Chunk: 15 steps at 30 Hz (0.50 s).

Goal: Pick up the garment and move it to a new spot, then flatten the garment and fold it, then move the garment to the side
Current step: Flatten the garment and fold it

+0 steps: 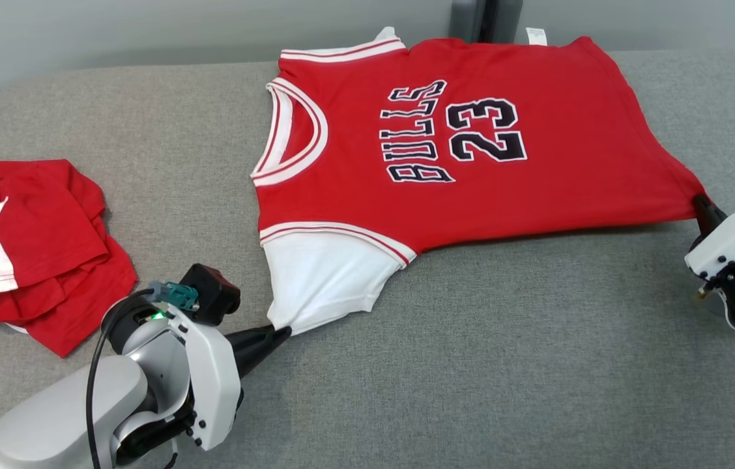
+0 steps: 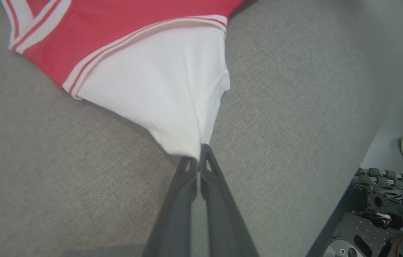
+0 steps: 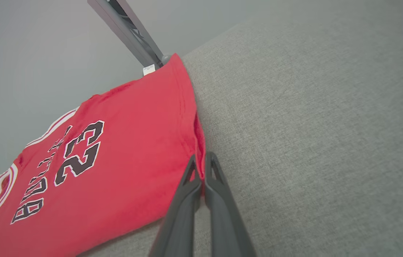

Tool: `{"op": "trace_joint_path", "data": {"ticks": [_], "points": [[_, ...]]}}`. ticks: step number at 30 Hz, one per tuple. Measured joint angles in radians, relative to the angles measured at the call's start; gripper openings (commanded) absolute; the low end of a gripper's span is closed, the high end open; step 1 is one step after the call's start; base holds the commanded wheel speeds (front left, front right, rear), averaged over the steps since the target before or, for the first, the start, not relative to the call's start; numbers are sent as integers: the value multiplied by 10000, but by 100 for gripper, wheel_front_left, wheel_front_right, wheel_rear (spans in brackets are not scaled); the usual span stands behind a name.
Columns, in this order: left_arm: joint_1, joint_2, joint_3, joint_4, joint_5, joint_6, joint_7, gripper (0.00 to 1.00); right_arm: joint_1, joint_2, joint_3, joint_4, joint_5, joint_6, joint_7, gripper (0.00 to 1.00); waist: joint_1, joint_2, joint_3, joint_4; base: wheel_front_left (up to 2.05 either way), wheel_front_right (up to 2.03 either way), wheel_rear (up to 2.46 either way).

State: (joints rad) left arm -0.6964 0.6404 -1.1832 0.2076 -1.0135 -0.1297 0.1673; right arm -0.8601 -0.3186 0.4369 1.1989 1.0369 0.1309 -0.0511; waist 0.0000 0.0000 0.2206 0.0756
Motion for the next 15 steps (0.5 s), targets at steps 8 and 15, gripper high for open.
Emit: {"op": "trace_joint_path", "data": {"ticks": [8,15], "points": [[239,453,-368,-591,-424,2,67,0,379,-316,1005,-453,-433,0,642,0,0,0,-363,-76,0,0,0],[621,692,-382,-744,-817,0,-81,0,738,-564,1611,-598,-405,0,1733,0,0,0,-768,-204,0,0,0]]}}
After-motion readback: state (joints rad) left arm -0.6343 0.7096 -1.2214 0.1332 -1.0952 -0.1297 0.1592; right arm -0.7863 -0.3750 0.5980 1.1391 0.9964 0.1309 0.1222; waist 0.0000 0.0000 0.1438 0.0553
